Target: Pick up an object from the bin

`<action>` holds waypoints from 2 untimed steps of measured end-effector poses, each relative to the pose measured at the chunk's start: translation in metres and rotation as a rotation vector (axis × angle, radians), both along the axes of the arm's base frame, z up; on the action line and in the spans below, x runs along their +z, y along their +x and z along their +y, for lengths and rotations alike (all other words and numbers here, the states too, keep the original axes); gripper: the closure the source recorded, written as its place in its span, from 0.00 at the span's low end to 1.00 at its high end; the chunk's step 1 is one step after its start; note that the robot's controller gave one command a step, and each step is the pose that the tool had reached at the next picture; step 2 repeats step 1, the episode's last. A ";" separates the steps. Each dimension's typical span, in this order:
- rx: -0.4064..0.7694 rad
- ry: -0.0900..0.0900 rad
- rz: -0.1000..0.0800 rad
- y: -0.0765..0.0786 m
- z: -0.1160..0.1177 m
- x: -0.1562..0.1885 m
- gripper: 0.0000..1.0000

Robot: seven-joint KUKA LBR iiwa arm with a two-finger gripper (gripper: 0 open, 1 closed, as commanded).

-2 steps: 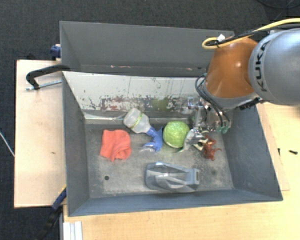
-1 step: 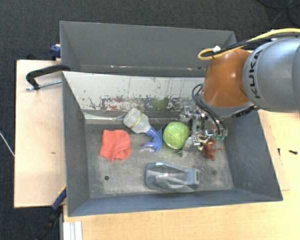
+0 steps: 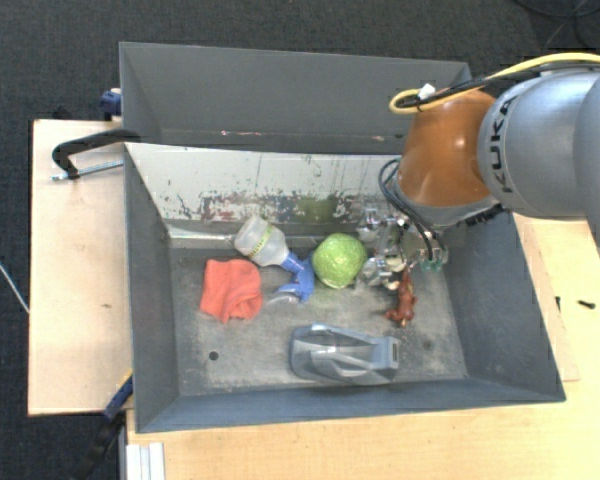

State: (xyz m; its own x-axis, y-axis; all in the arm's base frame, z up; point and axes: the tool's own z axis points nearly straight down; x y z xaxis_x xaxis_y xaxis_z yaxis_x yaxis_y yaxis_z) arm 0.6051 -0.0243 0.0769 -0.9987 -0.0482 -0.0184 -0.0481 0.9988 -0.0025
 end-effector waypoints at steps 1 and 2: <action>0.001 0.000 -0.001 0.000 0.000 0.000 1.00; 0.001 0.000 -0.001 0.000 0.000 0.000 1.00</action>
Offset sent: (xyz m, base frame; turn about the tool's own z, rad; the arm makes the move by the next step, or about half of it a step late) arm 0.0000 -0.0001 0.0135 0.0000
